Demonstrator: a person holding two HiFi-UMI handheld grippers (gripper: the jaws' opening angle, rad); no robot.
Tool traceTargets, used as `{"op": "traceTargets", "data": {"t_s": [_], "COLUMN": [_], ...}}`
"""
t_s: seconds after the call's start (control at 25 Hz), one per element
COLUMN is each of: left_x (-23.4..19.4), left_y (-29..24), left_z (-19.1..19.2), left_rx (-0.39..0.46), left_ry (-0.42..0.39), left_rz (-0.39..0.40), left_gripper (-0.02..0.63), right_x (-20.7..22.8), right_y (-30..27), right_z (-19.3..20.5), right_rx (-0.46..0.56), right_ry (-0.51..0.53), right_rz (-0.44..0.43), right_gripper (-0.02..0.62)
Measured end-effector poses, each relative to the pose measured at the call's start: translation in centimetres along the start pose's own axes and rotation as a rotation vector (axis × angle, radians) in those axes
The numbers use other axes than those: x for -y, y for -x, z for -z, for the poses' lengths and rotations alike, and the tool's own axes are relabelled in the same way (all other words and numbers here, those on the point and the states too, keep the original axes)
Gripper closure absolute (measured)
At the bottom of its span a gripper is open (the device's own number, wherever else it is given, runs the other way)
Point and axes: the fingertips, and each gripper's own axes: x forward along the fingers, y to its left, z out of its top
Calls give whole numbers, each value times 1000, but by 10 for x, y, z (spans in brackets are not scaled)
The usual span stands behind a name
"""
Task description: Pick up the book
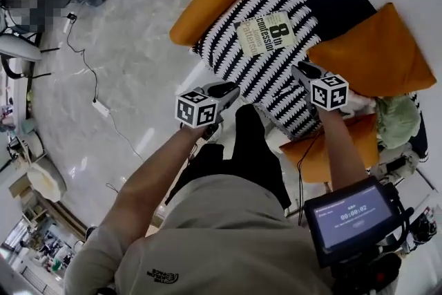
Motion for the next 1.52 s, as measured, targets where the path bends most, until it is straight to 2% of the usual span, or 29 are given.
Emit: {"op": "traceTargets", "data": {"t_s": [0.2, 0.4, 0.64, 0.92, 1.04, 1.24, 1.4, 1.52], "left_x": [-60, -107, -166, -208, -225, -231, -231, -229], "left_y": [-48, -94, -140, -167, -191, -209, -219, -224], "left_z": [-6, -6, -2, 8, 19, 20, 19, 23], "left_rx": [-41, -65, -77, -47, -45, -36, -36, -79], "left_ry": [63, 107, 141, 254, 273, 300, 356, 334], "left_rz": [-69, -92, -125, -149, -147, -123, -101, -109], "left_gripper": [499, 491, 482, 474, 469, 463, 463, 466], "right_x": [67, 140, 201, 225, 237, 233, 228, 224], "right_y": [-54, -105, -168, -211, -232, -230, -227, -228], "right_z": [-8, -10, -7, 6, 16, 9, 8, 5], "right_rx": [-35, -52, -59, -107, -107, -49, -31, -17], "right_ry": [-47, -123, -197, -198, -226, -309, -343, -354], "right_rz": [7, 54, 78, 46, 14, -64, -101, -97], "right_gripper": [480, 476, 469, 468, 459, 456, 462, 487]}}
